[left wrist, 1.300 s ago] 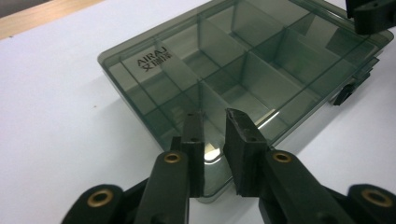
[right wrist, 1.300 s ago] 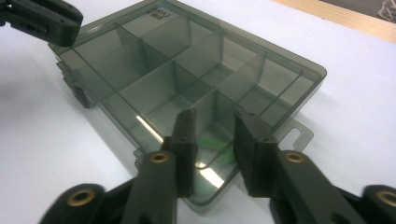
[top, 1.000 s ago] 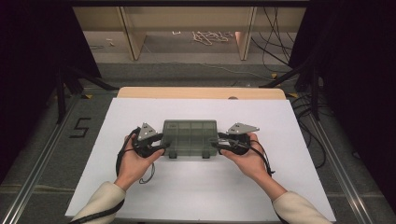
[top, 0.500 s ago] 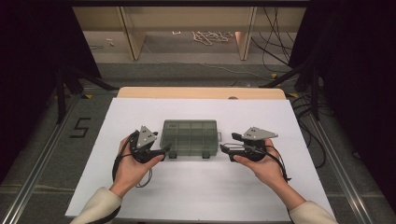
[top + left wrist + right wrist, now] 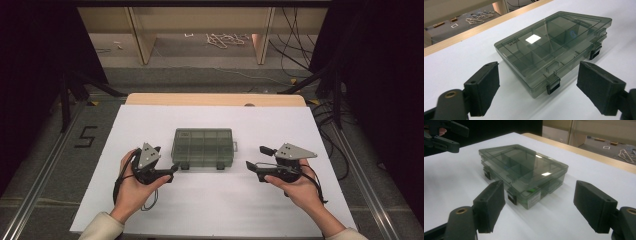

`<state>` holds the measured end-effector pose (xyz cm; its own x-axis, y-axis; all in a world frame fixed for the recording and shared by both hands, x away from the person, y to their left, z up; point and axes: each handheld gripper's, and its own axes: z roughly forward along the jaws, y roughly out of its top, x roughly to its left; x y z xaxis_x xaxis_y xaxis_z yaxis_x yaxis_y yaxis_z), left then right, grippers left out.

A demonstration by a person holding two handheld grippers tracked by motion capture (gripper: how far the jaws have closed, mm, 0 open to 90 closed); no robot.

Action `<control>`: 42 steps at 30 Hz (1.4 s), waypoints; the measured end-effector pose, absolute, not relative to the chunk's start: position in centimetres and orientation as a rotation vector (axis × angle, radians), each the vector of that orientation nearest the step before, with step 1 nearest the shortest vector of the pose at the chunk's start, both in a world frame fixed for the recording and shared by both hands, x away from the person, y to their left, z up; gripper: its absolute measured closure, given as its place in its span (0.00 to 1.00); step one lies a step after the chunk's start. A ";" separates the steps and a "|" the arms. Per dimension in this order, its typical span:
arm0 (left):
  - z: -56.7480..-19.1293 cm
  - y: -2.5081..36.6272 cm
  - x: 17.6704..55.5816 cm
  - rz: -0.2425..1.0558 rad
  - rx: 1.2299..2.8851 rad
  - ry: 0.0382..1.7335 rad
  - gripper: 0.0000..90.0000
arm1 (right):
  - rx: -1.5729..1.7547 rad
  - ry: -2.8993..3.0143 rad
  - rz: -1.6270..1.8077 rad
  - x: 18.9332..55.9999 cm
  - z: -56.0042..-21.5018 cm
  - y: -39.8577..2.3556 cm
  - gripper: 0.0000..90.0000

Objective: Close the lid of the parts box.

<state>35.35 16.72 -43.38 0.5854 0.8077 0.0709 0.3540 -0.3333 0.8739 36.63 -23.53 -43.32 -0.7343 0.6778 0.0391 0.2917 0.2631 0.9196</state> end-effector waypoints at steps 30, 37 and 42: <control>-44.0 17.7 33.4 0.640 1.908 0.933 0.21 | 0.926 2.154 1.460 33.6 -43.8 -27.7 0.26; -44.1 18.0 33.1 0.631 1.908 0.927 0.21 | 0.925 2.118 1.477 33.4 -43.7 -28.2 0.26; -44.3 18.1 33.0 0.619 1.898 0.932 0.21 | 0.928 2.108 1.478 33.1 -43.7 -28.5 0.26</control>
